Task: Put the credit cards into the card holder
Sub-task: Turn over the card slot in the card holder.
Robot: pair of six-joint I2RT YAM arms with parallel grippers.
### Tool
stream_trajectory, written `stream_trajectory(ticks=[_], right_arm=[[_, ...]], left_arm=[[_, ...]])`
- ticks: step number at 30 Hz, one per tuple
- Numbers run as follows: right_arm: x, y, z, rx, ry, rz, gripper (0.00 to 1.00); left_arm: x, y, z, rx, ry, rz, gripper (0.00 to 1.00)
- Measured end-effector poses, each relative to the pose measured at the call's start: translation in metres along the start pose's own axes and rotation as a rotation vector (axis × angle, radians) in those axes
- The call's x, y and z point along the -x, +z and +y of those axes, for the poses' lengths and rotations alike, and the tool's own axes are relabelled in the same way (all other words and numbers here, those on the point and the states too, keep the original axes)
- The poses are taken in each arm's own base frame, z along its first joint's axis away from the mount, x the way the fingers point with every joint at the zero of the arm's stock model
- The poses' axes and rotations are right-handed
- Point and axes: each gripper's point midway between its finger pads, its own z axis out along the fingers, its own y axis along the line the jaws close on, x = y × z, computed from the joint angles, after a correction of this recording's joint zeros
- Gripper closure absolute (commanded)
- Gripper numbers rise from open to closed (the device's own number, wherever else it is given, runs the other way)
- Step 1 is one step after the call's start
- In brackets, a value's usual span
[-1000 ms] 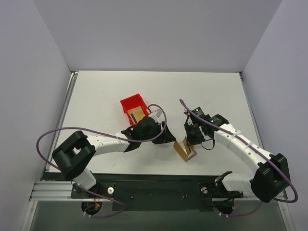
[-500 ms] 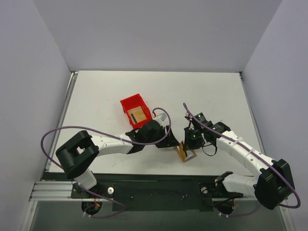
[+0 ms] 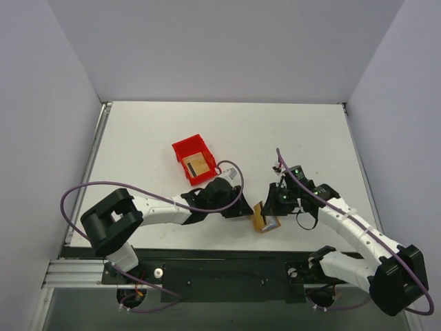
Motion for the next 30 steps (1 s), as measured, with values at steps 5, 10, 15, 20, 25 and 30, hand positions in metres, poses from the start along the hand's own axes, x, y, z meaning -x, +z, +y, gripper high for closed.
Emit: stream_trajectory(ticks=[5, 10, 15, 20, 25, 30], right_arm=[[0.004, -0.003, -0.003, 0.049, 0.074, -0.025, 1.00], [0.006, -0.004, -0.007, 0.043, 0.087, -0.028, 1.00], [0.006, -0.008, -0.014, -0.008, 0.068, -0.021, 1.00], [0.011, -0.010, -0.021, -0.058, 0.047, -0.022, 1.00], [0.006, -0.009, -0.034, -0.122, 0.038, 0.004, 1.00], [0.001, -0.009, -0.043, -0.166, 0.036, 0.023, 1.00]], left_arm=[[0.001, 0.001, 0.000, 0.005, -0.011, -0.008, 0.78], [-0.002, 0.005, 0.007, 0.021, -0.016, 0.000, 1.00], [-0.006, 0.009, 0.017, 0.050, -0.009, 0.015, 1.00], [-0.006, 0.007, 0.024, 0.083, 0.009, 0.012, 1.00], [0.002, -0.001, 0.030, 0.108, 0.021, -0.010, 1.00], [0.011, -0.010, 0.031, 0.118, 0.023, -0.038, 1.00]])
